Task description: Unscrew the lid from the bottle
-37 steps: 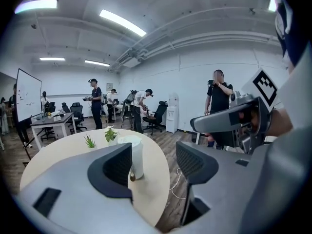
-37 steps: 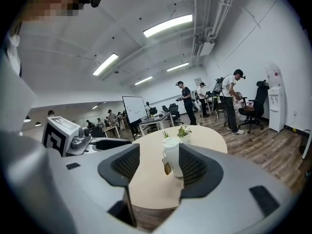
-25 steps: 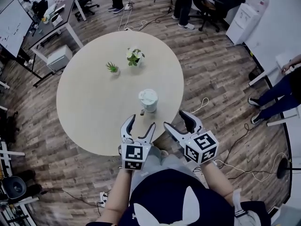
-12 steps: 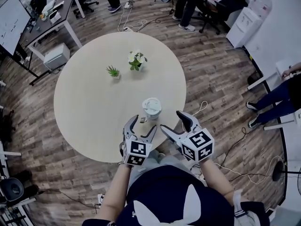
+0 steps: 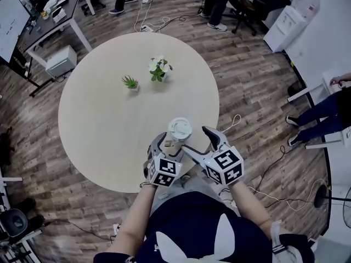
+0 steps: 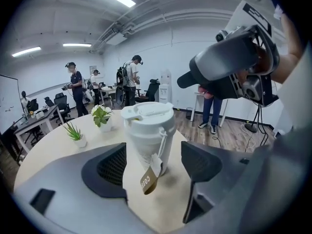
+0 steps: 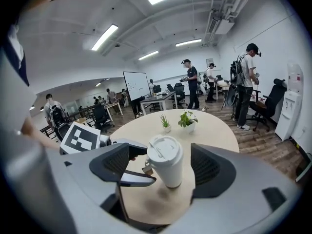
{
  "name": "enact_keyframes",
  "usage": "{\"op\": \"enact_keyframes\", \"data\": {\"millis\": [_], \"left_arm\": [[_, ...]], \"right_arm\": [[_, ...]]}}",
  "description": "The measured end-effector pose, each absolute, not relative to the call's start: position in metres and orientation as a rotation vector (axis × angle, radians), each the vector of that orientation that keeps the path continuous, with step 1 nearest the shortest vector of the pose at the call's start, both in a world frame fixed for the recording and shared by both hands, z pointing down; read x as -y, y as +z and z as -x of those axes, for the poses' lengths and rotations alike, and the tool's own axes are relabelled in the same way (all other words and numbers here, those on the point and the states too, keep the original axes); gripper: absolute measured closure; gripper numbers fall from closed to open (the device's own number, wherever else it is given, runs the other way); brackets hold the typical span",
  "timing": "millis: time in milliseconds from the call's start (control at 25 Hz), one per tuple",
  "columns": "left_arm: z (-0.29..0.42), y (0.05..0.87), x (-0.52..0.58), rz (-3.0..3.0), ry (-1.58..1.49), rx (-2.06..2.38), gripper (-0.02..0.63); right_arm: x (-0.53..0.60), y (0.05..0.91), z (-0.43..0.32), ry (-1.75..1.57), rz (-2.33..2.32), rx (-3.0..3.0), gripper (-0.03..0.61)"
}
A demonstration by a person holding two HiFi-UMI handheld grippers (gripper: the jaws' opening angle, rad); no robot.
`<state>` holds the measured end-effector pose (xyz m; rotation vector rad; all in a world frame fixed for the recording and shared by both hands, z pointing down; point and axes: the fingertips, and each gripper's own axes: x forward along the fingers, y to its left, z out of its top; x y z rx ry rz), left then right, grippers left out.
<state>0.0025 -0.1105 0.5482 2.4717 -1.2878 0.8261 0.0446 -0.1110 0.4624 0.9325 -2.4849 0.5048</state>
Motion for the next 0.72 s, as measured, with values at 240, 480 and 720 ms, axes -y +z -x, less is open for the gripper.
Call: {"op": "enact_keyframes", "data": {"millis": [240, 480, 720], "left_arm": [[-0.002, 0.568, 0.121, -2.488, 0.847, 1.242, 0.279], [-0.008, 0.579, 0.126, -2.529, 0.852, 1.209, 0.279], [-0.013, 0.587, 0.132, -2.536, 0.872, 1.191, 0.279]], "right_arm": [[0.122, 0.480, -0.029, 0.490, -0.907, 2.445, 0.184], [0.134, 0.495, -0.022, 0.442, -0.910, 2.393, 0.181], [0.144, 0.510, -0.011, 0.430, -0.900, 2.323, 0.164]]}}
